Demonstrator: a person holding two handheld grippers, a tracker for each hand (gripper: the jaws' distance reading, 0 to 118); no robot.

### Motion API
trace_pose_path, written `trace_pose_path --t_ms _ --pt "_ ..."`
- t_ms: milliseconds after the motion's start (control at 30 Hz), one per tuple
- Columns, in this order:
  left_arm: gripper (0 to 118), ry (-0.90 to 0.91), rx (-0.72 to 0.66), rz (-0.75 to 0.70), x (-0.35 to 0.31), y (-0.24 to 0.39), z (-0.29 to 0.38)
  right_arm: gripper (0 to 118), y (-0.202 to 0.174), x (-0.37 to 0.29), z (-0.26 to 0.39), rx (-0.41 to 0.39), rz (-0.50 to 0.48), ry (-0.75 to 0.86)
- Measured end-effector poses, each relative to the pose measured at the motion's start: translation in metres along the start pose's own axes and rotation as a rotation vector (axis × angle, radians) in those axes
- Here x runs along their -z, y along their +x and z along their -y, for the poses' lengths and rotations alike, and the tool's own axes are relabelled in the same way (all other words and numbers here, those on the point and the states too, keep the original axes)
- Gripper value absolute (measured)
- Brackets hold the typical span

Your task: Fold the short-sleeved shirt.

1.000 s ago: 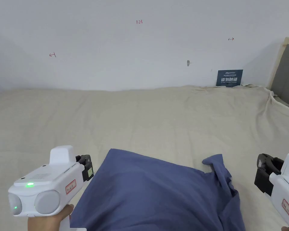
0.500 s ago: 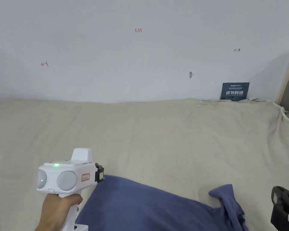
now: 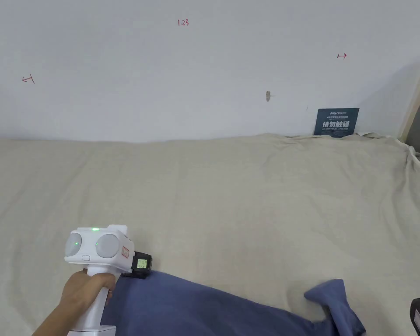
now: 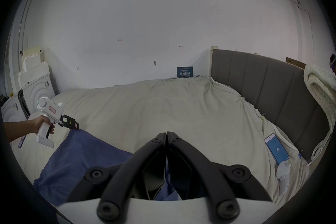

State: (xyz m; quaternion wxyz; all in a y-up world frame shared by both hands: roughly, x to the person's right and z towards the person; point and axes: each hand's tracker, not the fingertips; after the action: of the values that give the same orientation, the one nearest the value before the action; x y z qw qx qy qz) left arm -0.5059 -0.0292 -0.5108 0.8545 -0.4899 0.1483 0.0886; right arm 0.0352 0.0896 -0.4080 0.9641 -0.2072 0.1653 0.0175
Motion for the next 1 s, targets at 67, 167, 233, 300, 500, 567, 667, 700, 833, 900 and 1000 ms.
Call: trace_pose_path --t_ms 67,167,233,300,500,567,667,700,833,900,1000 --pt "87 0.001 0.011 -0.017 0.007 0.003 0.002 1 0.002 0.001 0.001 -0.007 0.01 -0.01" --pt "71 -0.019 0.028 0.0 -0.001 0.013 0.011 1 0.004 0.001 0.004 -0.005 0.012 -0.029" --pt "48 -0.001 0.015 0.013 -0.003 0.012 0.012 1 0.004 0.001 0.004 -0.008 0.017 -0.038" --pt "14 0.005 0.022 0.044 -0.008 0.014 0.014 1 0.006 0.0 0.004 -0.013 0.022 -0.046" --pt "2 0.042 0.053 0.078 -0.036 0.019 0.025 1 0.009 0.008 -0.002 -0.025 0.015 -0.06" --pt "2 0.074 0.037 0.107 -0.055 0.017 0.03 1 0.012 0.02 -0.005 -0.026 0.009 -0.089" --pt "2 0.122 0.045 0.134 -0.076 0.011 0.034 1 0.013 0.045 -0.005 -0.041 -0.003 -0.149" --pt "2 0.137 0.046 0.142 -0.086 0.009 0.037 2 0.015 0.057 -0.004 -0.042 -0.019 -0.2" --pt "2 0.167 0.053 0.141 -0.128 0.004 0.051 36 0.017 0.1 0.004 -0.016 -0.06 -0.339" --pt "2 0.176 0.048 0.137 -0.137 -0.001 0.055 81 0.019 0.119 0.012 0.03 -0.072 -0.383" --pt "2 0.179 0.035 0.135 -0.144 -0.01 0.061 99 0.02 0.145 0.025 0.03 -0.068 -0.474"
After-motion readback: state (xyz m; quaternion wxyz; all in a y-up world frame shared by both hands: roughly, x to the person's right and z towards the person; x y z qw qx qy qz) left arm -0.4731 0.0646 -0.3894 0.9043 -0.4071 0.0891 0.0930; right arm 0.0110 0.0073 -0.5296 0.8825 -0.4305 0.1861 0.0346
